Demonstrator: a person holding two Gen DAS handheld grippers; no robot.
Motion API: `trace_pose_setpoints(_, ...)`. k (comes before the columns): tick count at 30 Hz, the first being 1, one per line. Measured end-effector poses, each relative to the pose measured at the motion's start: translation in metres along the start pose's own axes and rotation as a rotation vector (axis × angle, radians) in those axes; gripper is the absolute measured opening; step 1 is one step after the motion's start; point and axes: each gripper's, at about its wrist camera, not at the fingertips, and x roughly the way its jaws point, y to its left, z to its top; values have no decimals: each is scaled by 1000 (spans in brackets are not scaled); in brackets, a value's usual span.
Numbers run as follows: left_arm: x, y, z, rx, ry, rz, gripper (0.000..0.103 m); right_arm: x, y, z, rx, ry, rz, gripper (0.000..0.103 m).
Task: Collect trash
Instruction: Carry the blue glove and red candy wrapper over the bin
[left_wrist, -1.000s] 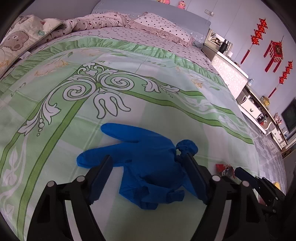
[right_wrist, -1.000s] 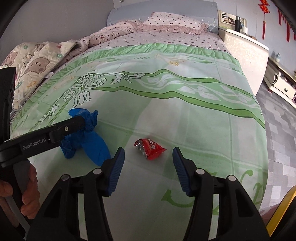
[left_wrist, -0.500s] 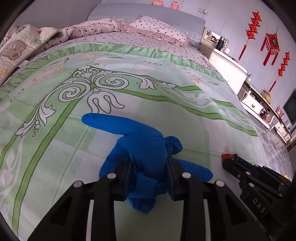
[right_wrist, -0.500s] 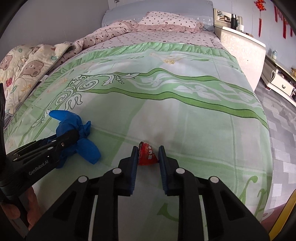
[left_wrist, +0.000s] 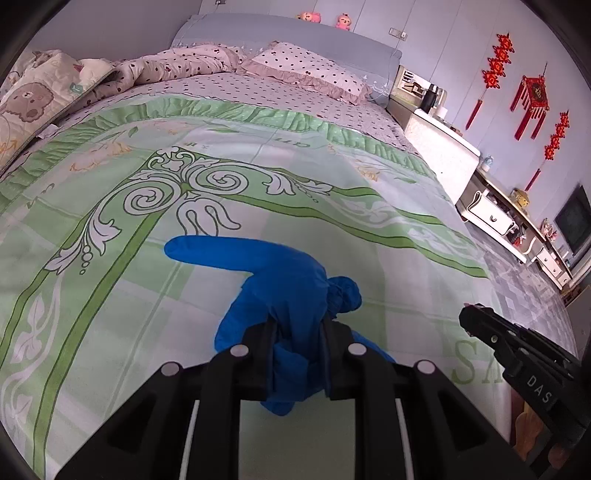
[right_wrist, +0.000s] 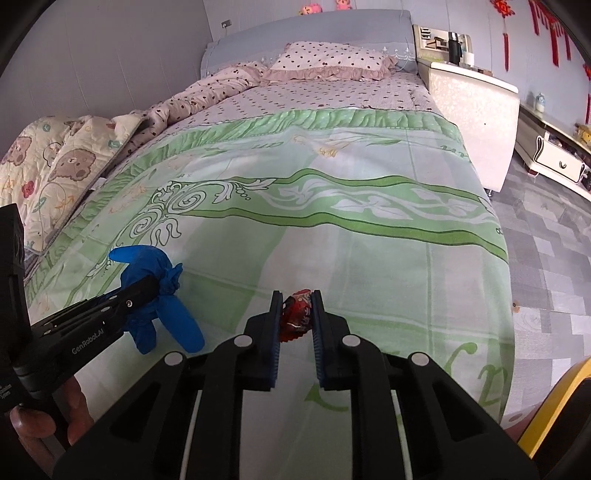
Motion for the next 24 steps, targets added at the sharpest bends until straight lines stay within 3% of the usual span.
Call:
trace_pose_setpoints(14,-86,-31,-22,33,-72,-83,17,-134,-18,-34,-13,-93,14,14)
trace_pose_setpoints(24,-128,-97,-44,118,-79,-165,17,-224,-66,-62,26,-159,-51,15)
